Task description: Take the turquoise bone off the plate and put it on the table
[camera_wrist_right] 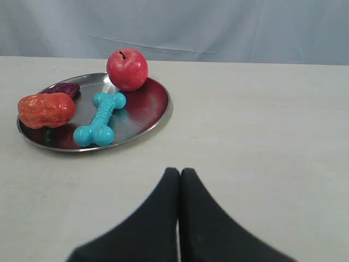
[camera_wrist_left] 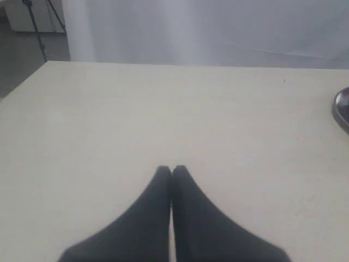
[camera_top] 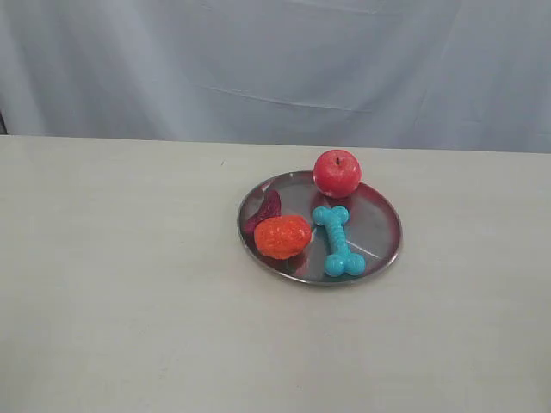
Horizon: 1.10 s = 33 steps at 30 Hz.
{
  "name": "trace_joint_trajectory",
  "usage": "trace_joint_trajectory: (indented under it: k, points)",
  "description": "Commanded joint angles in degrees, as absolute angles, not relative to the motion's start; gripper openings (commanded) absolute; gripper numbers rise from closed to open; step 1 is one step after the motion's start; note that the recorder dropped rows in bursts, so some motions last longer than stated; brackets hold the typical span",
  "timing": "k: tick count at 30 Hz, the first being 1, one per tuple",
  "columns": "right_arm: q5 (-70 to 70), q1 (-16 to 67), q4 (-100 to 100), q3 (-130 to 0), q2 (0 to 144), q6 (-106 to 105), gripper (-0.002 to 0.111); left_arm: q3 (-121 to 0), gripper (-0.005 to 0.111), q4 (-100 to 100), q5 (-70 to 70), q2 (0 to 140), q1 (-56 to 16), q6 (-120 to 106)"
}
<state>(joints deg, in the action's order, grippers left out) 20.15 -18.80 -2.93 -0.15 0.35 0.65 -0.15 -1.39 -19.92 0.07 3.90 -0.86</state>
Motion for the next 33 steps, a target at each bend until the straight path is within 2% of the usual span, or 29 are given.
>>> trace_joint_trajectory:
  k: [1, 11, 16, 24, 30, 33]
  points:
    - [20.0, -18.5, -2.3, 0.0, 0.0, 0.6, 0.000, 0.0, 0.000, -1.5, -19.6, 0.0, 3.5, -0.6]
    - [19.9, -18.5, -2.2, 0.0, 0.0, 0.5, 0.000, 0.0, 0.000, -1.5, -19.6, 0.0, 3.5, -0.6]
    - [13.8, -18.5, -1.8, 0.0, 0.0, 0.4, 0.000, 0.0, 0.000, -1.5, -19.6, 0.0, 3.5, -0.6]
    - [-3.4, -18.5, -1.8, 0.0, 0.0, 0.4, 0.000, 0.0, 0.000, -1.5, -19.6, 0.0, 3.5, -0.6]
    - [-25.4, -18.5, -1.8, 0.0, 0.0, 0.4, 0.000, 0.0, 0.000, -1.5, -19.6, 0.0, 3.5, -0.6]
    - [-30.0, -18.5, -1.8, 0.0, 0.0, 0.4, 0.000, 0.0, 0.000, -1.5, -19.6, 0.0, 3.5, -0.6]
